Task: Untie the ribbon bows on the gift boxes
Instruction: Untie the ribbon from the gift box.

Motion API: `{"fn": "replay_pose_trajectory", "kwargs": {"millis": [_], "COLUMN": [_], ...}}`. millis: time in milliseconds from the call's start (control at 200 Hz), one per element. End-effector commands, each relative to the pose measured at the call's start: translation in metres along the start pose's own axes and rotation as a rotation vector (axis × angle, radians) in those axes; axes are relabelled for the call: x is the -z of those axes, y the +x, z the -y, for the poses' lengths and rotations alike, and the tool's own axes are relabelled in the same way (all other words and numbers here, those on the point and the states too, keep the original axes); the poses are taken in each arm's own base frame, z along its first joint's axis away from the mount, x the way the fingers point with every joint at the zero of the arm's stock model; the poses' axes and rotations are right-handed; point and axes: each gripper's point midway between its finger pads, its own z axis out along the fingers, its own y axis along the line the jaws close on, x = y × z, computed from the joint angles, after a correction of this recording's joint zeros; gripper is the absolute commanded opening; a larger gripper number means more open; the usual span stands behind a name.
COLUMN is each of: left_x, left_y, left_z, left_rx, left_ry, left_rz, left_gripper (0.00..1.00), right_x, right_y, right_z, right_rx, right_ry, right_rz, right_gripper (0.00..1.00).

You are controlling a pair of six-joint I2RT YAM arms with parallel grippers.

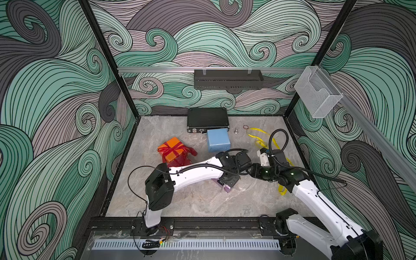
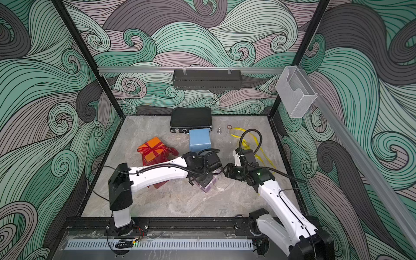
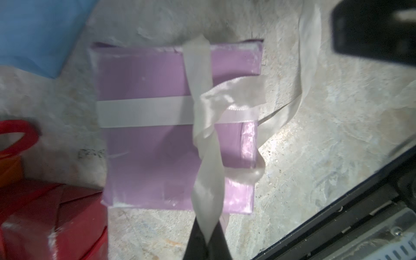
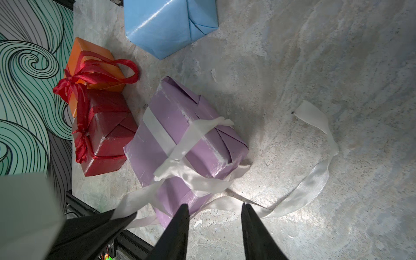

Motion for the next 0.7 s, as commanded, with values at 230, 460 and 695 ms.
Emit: {"fn": "replay_pose_trajectory", "kwargs": {"millis": [230, 460, 695], "left_x": [0.092, 0.11, 0.094], "left_y": [0.0, 0.039, 0.072], "left_z": [-0.088, -0.137, -0.158], "left_rx": [0.316, 0.615, 0.772], "left_ry": [-0.162, -0.219, -0.274], "left_rz": [0.519, 0.73, 0.689], "left_gripper": [0.0, 0.18, 0.24], "right_x": [-0.009, -0.02, -0.041], "right_y": [-0.006, 0.001, 0.008], "right_z": [-0.028, -0.045, -0.064], "right_rx": [0.029, 0.105, 0.225], "right_ry": [-0.105, -0.084, -0.008], "right_rz": [-0.068, -0.133, -0.209], "right_gripper": [0.47, 0.5, 0.54]}}
